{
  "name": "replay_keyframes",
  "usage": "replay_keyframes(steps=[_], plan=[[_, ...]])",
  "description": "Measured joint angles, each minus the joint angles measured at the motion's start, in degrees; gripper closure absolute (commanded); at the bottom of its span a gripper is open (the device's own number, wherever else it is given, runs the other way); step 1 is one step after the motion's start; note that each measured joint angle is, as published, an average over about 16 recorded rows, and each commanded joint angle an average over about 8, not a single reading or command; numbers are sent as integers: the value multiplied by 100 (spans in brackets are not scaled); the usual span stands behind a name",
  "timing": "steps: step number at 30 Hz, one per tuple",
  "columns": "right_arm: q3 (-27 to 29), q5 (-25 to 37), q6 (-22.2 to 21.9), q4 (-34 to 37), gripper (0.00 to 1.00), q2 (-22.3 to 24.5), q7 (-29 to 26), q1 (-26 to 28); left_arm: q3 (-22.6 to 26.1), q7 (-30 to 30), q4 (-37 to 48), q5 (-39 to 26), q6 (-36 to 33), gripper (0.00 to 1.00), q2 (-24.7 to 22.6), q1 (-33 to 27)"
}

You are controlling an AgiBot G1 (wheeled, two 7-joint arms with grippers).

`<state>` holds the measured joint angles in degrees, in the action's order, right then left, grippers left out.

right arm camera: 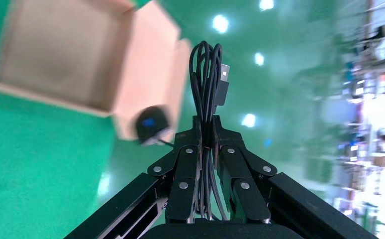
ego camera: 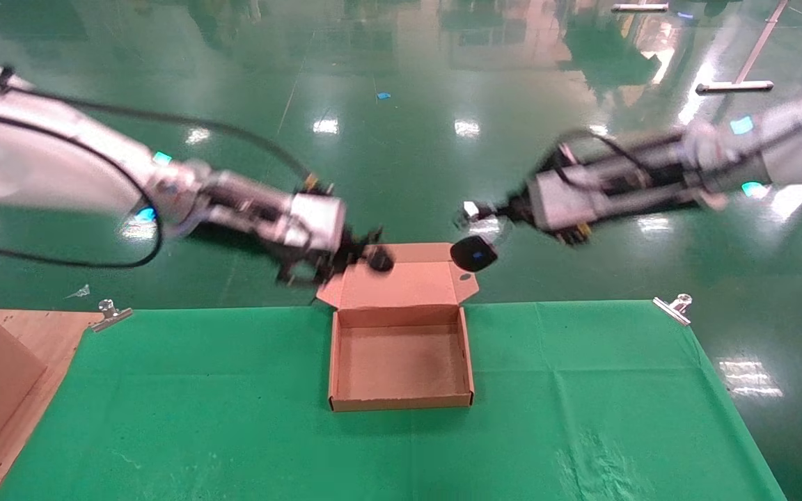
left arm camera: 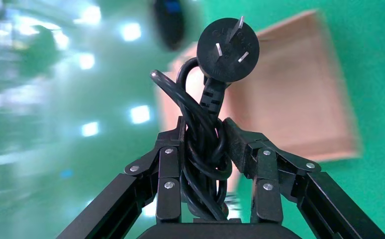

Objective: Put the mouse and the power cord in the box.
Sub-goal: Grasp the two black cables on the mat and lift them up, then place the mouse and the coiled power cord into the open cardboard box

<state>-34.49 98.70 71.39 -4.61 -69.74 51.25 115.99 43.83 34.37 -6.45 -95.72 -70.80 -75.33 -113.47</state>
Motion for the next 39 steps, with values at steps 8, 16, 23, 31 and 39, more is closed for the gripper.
replay_keyframes(steps=[8,16,23,31,39], plan=[[77,-109,-67,126,100,-246,-6,315,-13,113,-191,108,851,100,-236,166],[130,-187,118,292,100,-183,74,400,147,233,-692,274,1802,100,-299,989],[144,-208,256,416,100,-14,157,325,540,201,-1319,495,2476,100,-325,1761],[138,-200,185,497,100,161,248,136,1088,19,-1850,832,2717,87,-315,2189],[145,-210,29,509,100,272,323,-22,1489,-74,-2052,1201,2937,4,-301,2303]])
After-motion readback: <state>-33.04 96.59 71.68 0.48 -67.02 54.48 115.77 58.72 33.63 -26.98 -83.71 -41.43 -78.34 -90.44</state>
